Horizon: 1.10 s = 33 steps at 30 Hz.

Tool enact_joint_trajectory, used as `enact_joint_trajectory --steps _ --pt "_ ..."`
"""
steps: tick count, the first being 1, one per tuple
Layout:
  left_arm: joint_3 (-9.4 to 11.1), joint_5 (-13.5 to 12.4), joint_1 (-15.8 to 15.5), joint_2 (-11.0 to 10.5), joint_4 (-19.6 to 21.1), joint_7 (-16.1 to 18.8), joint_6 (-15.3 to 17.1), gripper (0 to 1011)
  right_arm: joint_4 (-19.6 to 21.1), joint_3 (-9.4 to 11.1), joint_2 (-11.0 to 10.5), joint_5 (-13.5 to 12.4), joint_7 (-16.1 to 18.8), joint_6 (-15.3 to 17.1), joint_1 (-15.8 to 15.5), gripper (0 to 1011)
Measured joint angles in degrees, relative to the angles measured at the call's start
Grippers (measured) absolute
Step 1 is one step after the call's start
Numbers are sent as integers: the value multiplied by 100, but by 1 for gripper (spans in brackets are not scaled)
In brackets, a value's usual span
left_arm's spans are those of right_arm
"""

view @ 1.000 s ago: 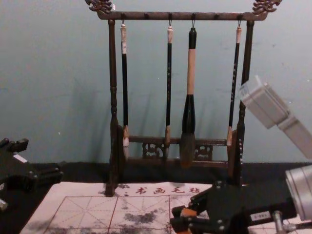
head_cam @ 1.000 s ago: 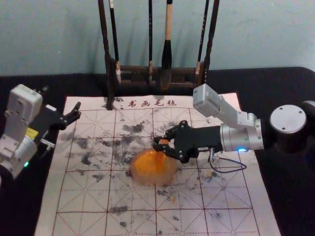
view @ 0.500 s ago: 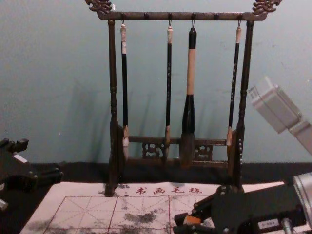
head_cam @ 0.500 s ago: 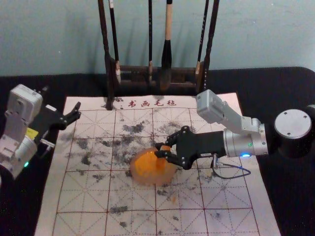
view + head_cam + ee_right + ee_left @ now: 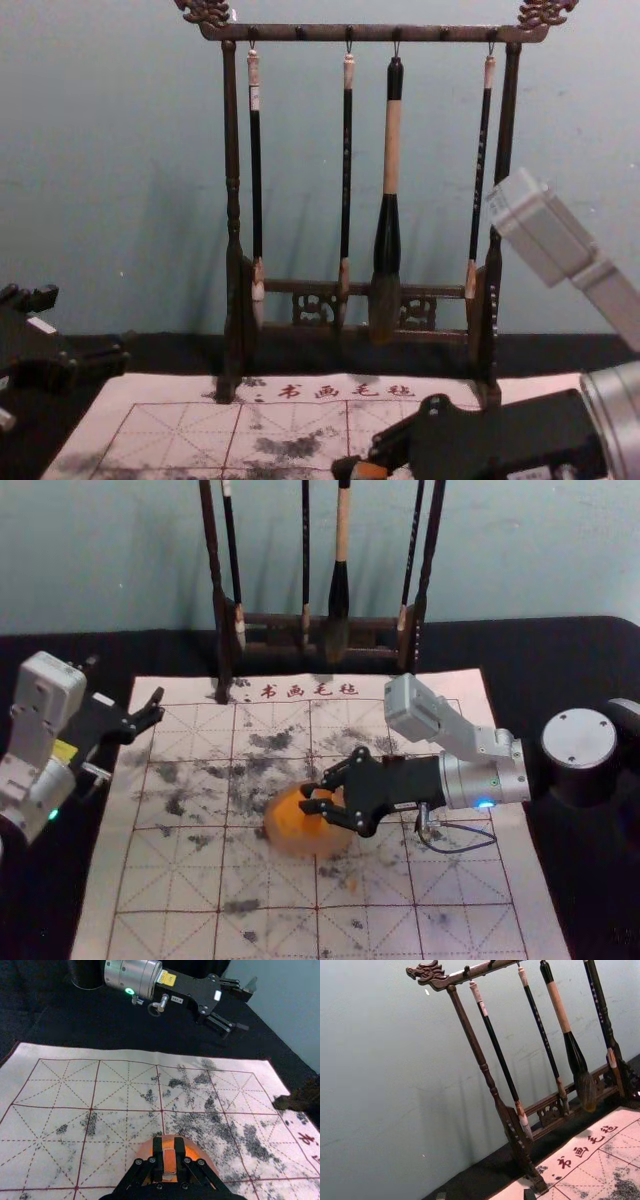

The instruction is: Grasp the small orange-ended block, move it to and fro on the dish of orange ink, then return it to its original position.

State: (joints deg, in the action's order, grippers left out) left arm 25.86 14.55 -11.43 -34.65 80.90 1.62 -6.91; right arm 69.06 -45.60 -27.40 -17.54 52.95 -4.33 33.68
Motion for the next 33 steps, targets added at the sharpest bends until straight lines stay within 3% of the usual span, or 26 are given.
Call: enact_joint_trajectory --steps 22,33 --pt "0 0 0 0 0 0 0 1001 -607 -109 447 88 -17 -163 314 133" --pt "0 0 0 0 0 0 0 1001 -774 -39 510 136 -81 -194 380 133"
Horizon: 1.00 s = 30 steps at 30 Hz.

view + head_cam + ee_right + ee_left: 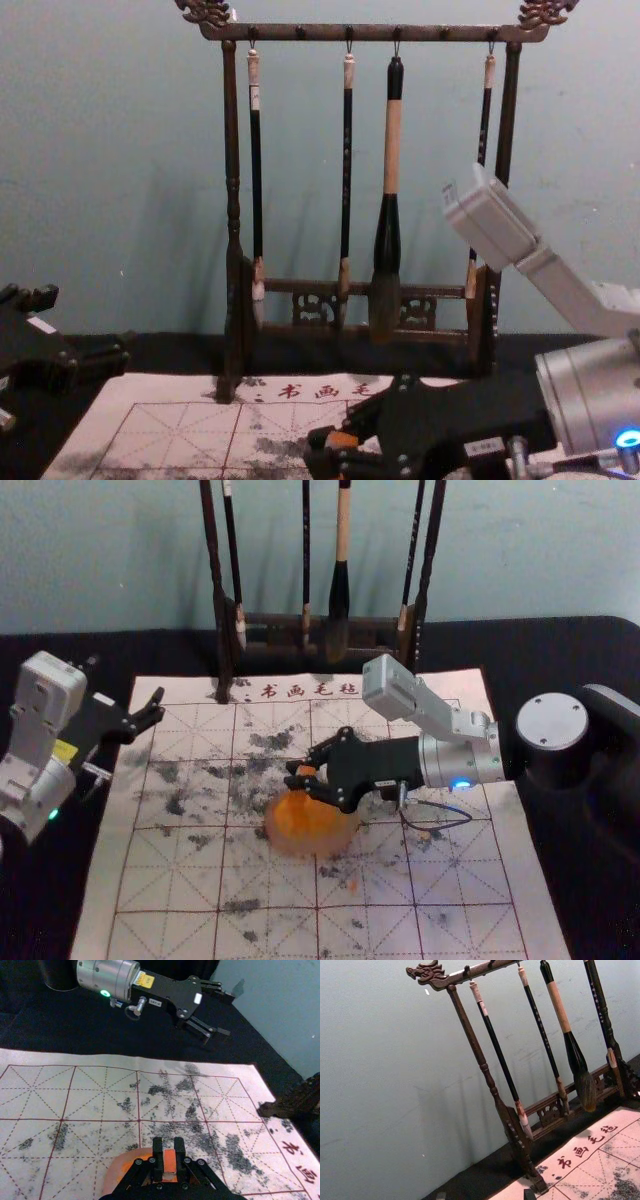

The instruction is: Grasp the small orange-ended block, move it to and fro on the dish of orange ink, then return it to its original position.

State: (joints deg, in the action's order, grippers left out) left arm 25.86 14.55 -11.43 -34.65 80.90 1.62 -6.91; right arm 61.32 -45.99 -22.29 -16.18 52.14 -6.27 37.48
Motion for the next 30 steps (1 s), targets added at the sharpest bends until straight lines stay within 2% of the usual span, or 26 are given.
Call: enact_joint_trajectory --steps 30 --pt "0 0 0 0 0 0 0 1001 277 256 -305 -49 -166 97 -248 133"
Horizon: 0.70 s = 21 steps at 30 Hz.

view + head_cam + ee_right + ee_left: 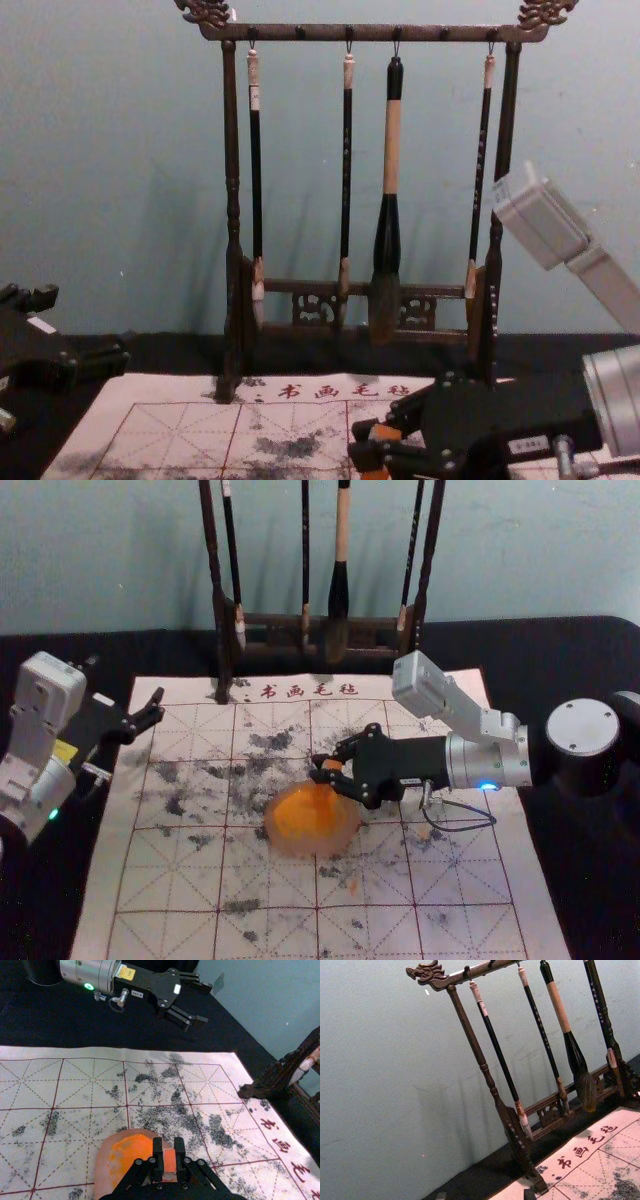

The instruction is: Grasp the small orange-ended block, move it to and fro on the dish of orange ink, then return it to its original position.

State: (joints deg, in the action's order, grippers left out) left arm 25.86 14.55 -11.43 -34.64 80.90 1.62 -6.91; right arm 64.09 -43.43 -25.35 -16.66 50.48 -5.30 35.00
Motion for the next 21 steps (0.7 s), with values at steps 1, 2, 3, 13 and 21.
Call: enact_joint_trajectory --steps 1,2,3,13,21 --pt "0 0 0 0 0 0 0 1001 18 8 -14 -1 -7 8 -14 133" --pt "0 0 0 0 0 0 0 1001 18 8 -14 -1 -7 8 -14 133" --pt "0 0 0 0 0 0 0 1001 32 14 -25 -1 -10 10 -25 133" --pt "0 0 0 0 0 0 0 1001 194 47 -133 -13 -11 29 -121 133" --pt "0 0 0 0 0 0 0 1001 309 31 -212 -27 43 31 -187 133"
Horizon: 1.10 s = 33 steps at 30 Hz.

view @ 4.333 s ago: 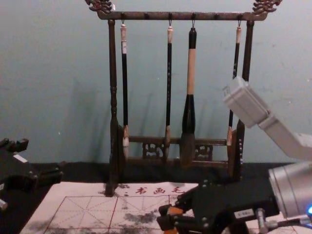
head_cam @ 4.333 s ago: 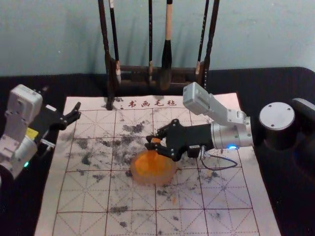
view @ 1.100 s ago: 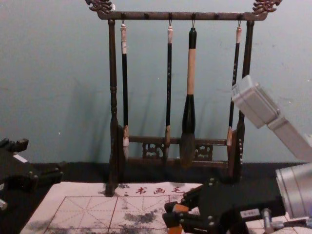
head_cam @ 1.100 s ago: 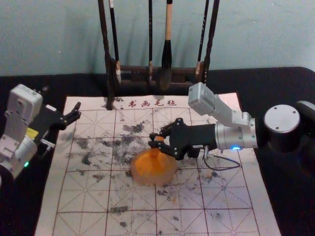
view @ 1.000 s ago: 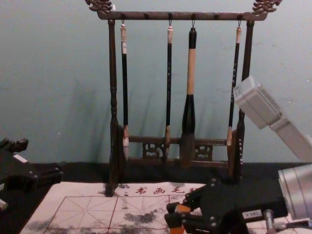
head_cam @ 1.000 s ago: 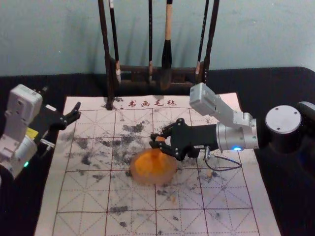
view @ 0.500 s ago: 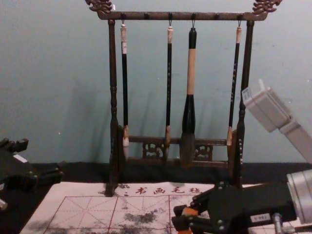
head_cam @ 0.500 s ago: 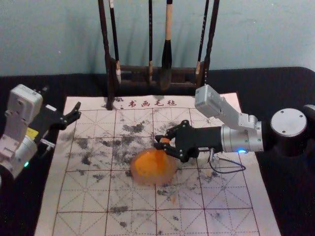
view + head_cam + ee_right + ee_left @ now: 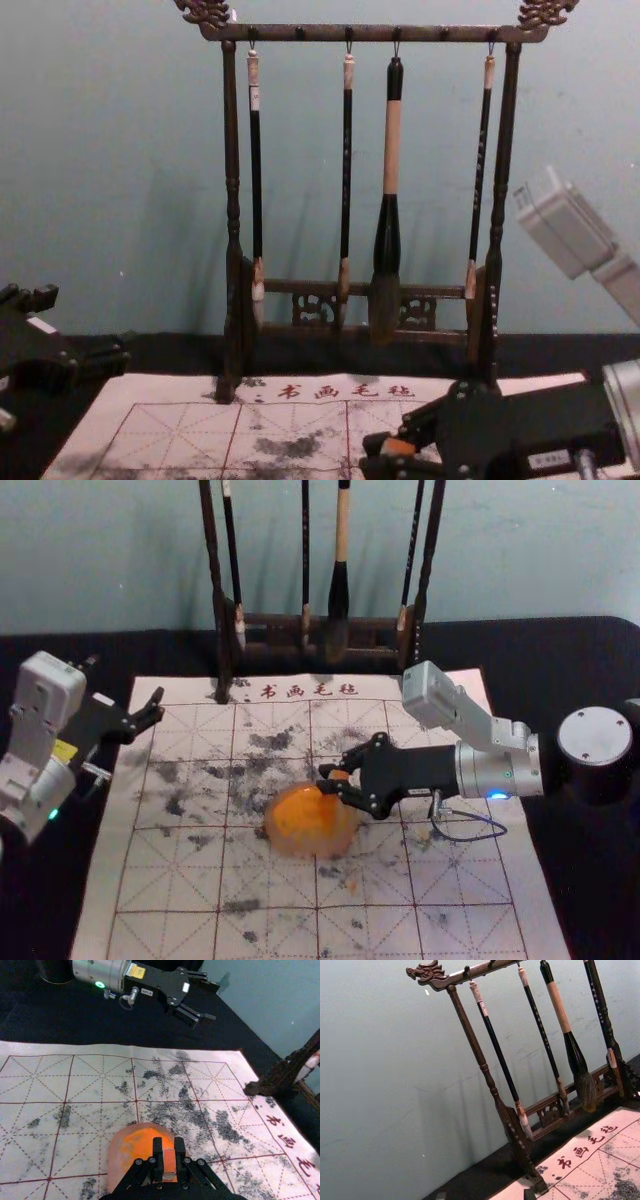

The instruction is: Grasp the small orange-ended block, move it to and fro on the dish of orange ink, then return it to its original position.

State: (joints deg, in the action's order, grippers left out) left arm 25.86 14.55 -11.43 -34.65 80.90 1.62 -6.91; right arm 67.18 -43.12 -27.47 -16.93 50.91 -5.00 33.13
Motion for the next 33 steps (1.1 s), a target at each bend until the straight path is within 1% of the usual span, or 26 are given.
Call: enact_joint_trajectory --steps 8,14,21,33 --pt "0 0 0 0 0 0 0 1001 92 -31 -29 -36 55 1 -55 133" --pt "0 0 0 0 0 0 0 1001 110 -80 0 -52 89 0 -58 134" --pt "0 0 0 0 0 0 0 1001 72 -123 83 -73 121 -7 -32 133" --pt "0 0 0 0 0 0 0 1001 -171 -204 286 -113 175 -52 79 134"
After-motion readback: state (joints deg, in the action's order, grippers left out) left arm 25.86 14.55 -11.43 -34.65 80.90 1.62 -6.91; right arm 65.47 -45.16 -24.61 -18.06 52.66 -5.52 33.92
